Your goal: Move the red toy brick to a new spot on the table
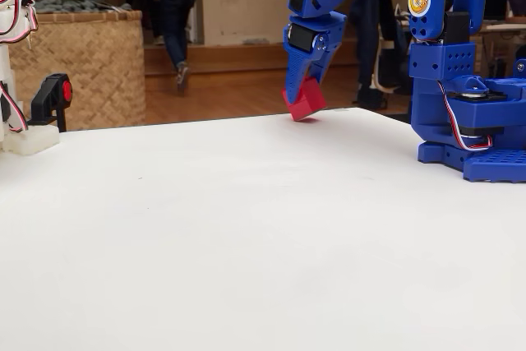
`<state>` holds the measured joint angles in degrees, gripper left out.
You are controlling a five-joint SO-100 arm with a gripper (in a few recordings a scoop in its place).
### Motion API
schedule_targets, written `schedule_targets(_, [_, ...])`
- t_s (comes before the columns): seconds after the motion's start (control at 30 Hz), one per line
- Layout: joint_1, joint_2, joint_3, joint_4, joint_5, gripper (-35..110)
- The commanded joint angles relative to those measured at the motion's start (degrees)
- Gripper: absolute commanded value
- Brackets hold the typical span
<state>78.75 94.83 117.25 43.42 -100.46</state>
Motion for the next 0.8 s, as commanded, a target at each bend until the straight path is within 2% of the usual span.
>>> schedule_targets(0.0, [1.14, 0.70, 2.46, -2.55, 0.44, 2])
schedule_targets(0.17, [1.14, 4.39, 4.22, -3.08, -1.41, 23])
schedule_targets(0.37, [-2.02, 10.63, -7.47, 2.90, -4.57, 31])
schedule_targets(0.53, [-18.46, 18.63, -12.66, 11.25, -1.41, 29])
schedule_targets(0.77, [-49.48, 32.96, 0.44, 16.44, 0.88, 21])
